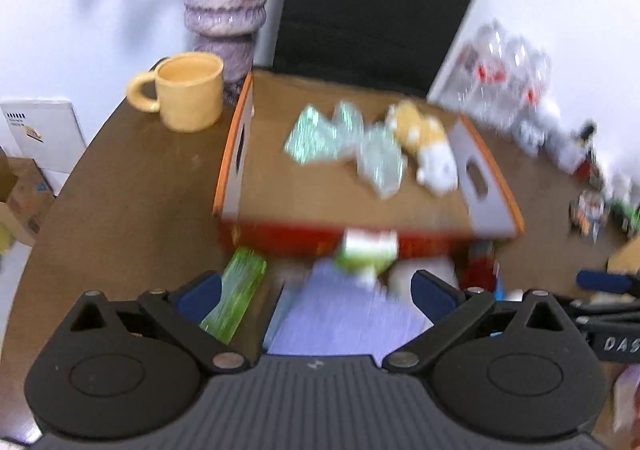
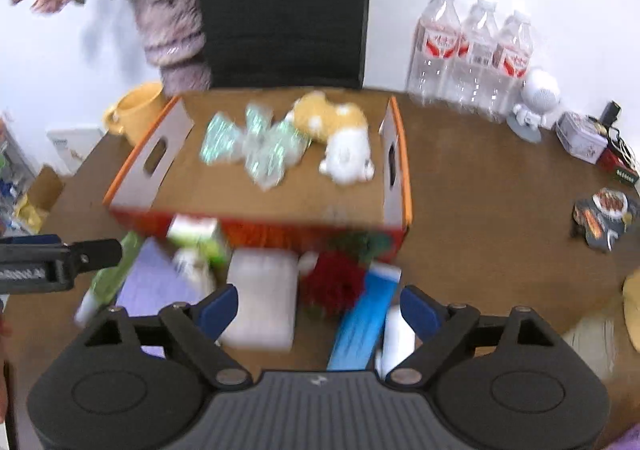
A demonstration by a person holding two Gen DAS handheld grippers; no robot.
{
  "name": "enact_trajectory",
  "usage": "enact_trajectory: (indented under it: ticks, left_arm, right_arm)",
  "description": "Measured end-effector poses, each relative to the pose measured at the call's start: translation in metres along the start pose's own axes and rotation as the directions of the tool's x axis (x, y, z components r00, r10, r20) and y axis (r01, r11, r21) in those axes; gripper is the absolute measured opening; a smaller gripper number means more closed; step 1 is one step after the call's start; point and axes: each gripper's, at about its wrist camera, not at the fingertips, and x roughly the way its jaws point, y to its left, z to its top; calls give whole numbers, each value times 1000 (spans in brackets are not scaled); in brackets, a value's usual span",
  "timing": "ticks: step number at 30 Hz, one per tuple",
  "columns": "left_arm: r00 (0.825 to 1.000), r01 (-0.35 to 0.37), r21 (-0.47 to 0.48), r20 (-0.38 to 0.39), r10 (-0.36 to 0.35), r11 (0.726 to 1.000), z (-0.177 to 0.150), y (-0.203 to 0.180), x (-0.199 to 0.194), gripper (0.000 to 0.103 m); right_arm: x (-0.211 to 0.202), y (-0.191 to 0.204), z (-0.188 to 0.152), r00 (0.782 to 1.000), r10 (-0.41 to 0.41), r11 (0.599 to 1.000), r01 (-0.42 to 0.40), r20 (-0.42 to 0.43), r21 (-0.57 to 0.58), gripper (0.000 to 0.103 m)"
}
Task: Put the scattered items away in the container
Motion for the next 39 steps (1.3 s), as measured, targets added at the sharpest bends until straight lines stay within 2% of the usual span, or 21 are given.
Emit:
enact_trajectory:
  ticks: [3,10,13,14,17,20,22,25,28,32,39]
  left_arm:
    - [1000,-21,19,20,21,1000,-38,3,-16,103]
    - [995,12,67,99,-19,998,-111,7,-52,103]
    - [988,-14,50,152,7,999,-143,11,-51,103]
    - [985,-30,34,172,23,999,-154,13,-49,103]
    - [975,-46,22,220,40,999,-180,15,-36,103]
    - [963,-84,29,259,74,996,-198,11,-23,103]
    - [958,-102,54,274,83,993,-207,7,-17,103]
    - [955,-128,99,281,96,987,-216,0,-8,103]
    - [959,-127,119,268,92,985,-215,-1,-4,103]
    - [967,-122,128,238,89,984,-211,-1,2,103]
    - [964,-130,135,250,93,982,-209,-3,7,103]
  right_arm:
    - [-15,11,-37,1000,5,1000,-5,-8,-23,88]
    - [-45,25,-117,998,42,998,-40,37,-42,88]
    - [-51,30,-152,993,39,998,-33,107,-56,94]
    - [-51,30,-166,989,26,998,-17,146,-57,100]
    - [-38,28,-203,972,-8,1000,11,236,-10,101]
    - [-20,22,-224,964,-11,996,-12,267,83,101]
    - [-12,21,-232,958,2,993,-35,287,110,101]
    - [1,21,-236,953,-12,992,-26,303,121,101]
    - [13,24,-233,956,-68,994,39,286,105,103]
    - [23,28,-223,958,-86,994,67,272,81,103]
    - [31,34,-213,961,-48,999,39,271,37,103]
